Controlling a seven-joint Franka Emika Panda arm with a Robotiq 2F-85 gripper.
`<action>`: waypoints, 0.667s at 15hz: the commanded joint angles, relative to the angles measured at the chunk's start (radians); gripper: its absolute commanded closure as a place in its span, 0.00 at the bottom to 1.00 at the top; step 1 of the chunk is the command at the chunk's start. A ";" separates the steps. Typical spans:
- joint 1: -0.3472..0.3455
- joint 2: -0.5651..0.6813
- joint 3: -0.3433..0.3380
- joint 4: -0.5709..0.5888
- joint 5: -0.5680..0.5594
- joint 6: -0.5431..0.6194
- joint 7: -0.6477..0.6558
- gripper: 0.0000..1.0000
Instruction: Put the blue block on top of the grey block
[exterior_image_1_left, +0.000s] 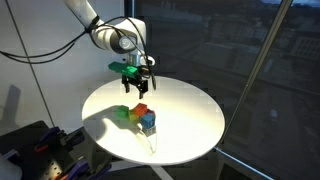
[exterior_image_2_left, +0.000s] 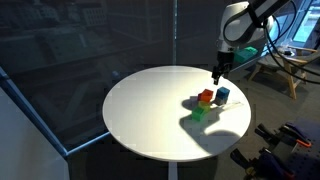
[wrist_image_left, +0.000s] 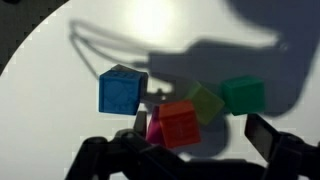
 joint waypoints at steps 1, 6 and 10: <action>0.011 -0.074 0.013 -0.073 0.000 0.058 -0.010 0.00; 0.030 -0.115 0.034 -0.117 0.030 0.061 0.008 0.00; 0.050 -0.148 0.050 -0.150 0.065 0.058 0.028 0.00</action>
